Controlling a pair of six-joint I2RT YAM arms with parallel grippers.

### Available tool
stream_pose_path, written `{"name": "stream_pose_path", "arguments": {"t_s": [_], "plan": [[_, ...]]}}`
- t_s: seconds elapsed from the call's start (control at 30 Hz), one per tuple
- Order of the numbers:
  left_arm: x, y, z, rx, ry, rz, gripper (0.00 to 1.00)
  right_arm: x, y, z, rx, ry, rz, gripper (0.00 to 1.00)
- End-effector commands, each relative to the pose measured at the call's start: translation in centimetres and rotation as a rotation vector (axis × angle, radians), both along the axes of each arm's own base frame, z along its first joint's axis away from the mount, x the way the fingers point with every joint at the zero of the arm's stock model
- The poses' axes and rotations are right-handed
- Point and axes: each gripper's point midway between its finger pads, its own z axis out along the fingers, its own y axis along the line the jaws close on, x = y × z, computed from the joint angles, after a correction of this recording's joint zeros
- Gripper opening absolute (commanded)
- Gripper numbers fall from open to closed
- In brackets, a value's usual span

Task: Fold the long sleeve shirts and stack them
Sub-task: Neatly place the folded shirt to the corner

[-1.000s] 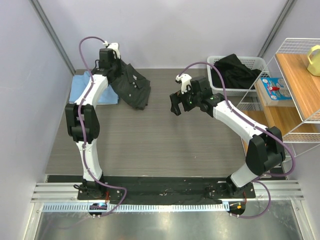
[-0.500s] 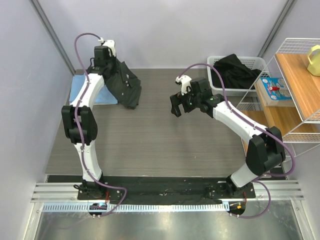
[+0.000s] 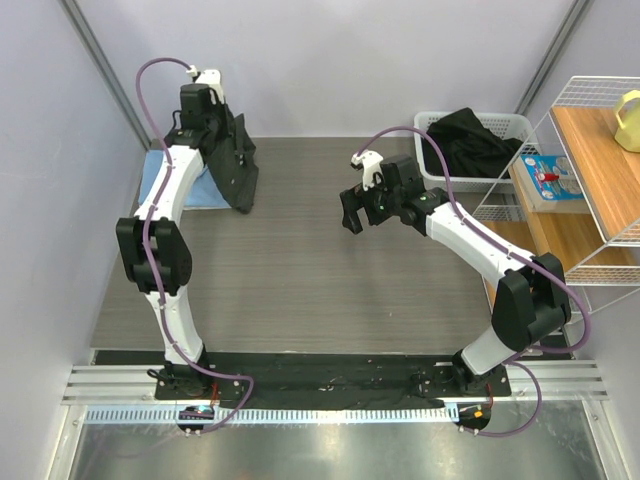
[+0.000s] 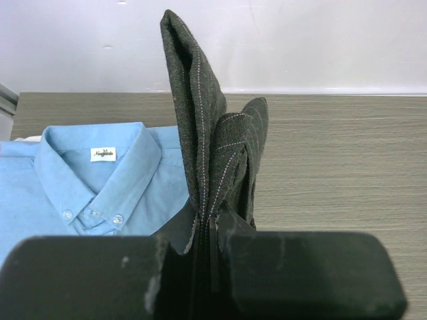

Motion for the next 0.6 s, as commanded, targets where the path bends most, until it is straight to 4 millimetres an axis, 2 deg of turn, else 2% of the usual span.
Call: {"name": "stream_pose_path", "arguments": {"t_s": [0.0, 0.3, 0.47, 0.57], "plan": [[-0.7, 0.8, 8.2, -0.012, -0.191, 0.026, 0.00, -0.2, 0.0, 2.9, 0.040, -0.072, 0.010, 1.00], [-0.8, 0.9, 10.4, -0.016, -0.240, 0.038, 0.00, 0.0, 0.3, 2.7, 0.045, -0.063, 0.013, 1.00], [-0.3, 1.8, 8.7, -0.006, -0.210, 0.054, 0.00, 0.1, 0.4, 2.5, 0.046, -0.053, 0.013, 1.00], [0.0, 3.6, 7.4, -0.017, -0.190, 0.083, 0.00, 0.1, 0.4, 2.3, 0.043, -0.050, 0.014, 1.00]]}}
